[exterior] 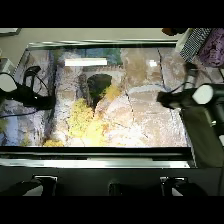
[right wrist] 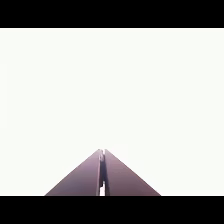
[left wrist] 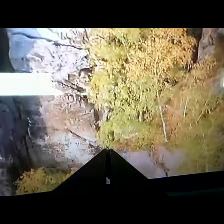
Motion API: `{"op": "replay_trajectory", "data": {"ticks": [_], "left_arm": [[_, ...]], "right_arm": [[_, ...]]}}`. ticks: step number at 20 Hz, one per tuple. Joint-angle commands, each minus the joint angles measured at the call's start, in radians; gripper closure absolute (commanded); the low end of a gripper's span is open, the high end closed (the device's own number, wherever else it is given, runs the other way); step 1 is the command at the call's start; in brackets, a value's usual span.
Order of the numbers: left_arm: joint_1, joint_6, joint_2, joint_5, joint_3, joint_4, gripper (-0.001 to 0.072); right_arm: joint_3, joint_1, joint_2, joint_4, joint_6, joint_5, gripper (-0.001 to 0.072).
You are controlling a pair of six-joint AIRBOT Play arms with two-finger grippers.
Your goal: Fold the clothes and pants, and hang the long-sleeved shirts on hangers.
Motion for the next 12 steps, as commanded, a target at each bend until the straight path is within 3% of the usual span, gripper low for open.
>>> {"op": "replay_trajectory", "data": {"ticks": [1,12], "left_arm": [[-0.057,0.112,0.1,0.064,-0.122,0.0,0.0692],[-0.048,0.105,0.148,0.068,-0.124,0.033,0.069]], "right_arm": [[0.004,0.277,-0.005,-0.06,-0.057,-0.033,0.068],[0.005,0.323,-0.005,-0.099,-0.08,-0.03,0.0677]]}}
